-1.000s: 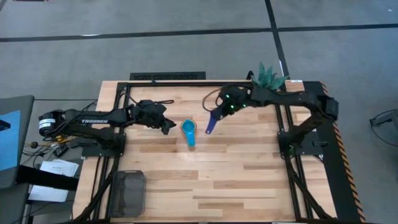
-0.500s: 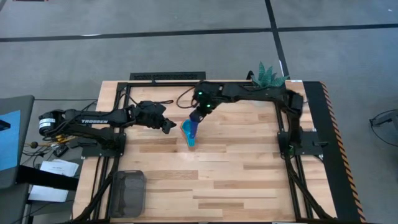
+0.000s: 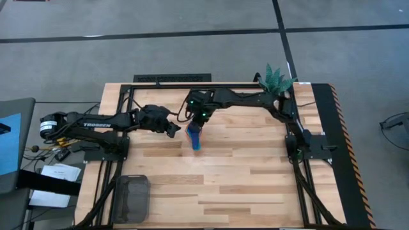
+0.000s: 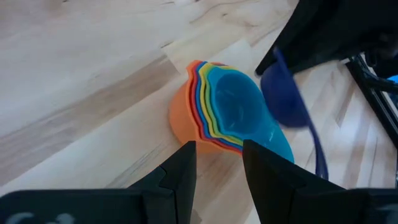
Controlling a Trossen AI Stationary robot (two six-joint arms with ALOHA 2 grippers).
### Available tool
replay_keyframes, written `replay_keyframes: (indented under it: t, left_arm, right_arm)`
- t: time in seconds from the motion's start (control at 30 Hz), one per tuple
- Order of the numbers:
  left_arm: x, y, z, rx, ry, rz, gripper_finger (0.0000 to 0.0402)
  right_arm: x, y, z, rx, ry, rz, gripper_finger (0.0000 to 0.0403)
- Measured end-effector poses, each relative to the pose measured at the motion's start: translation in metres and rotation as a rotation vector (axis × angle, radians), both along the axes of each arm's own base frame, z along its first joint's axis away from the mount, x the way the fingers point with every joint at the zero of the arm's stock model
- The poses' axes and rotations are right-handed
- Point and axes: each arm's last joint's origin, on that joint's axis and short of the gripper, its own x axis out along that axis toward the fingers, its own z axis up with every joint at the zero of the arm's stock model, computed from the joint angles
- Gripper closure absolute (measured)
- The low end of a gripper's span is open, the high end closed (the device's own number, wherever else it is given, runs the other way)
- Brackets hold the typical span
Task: Nest measuring cups in basket
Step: Stack the purple measuring cup on top of the light blue measuring cup
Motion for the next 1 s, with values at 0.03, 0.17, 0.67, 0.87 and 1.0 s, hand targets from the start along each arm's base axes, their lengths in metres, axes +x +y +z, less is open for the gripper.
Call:
replay_keyframes:
  t: [0.03, 0.17, 0.67, 0.87, 1.0]
  left_arm:
    - [0.0, 0.0, 0.0, 0.0, 0.0, 0.0, 0.0283]
    - [0.0, 0.0, 0.0, -0.003, 0.0, 0.002, 0.0283]
    - [0.0, 0.0, -0.001, -0.019, 0.002, 0.035, 0.0283]
    - [0.002, -0.009, -0.001, -0.036, -0.002, 0.005, 0.0283]
    - [0.004, -0.017, -0.001, -0.06, -0.007, -0.016, 0.0283]
  right_arm:
    - [0.001, 0.001, -0.001, 0.004, -0.002, 0.007, 0.0375]
    - [0.002, 0.005, -0.001, 0.001, -0.002, 0.019, 0.0346]
    - [0.001, 0.003, -0.001, -0.093, 0.023, -0.019, 0.0279]
    - [-0.001, -0.005, -0.001, -0.098, 0.022, -0.032, 0.0274]
    - [-0.001, -0.009, -0.001, -0.103, 0.013, -0.041, 0.0277]
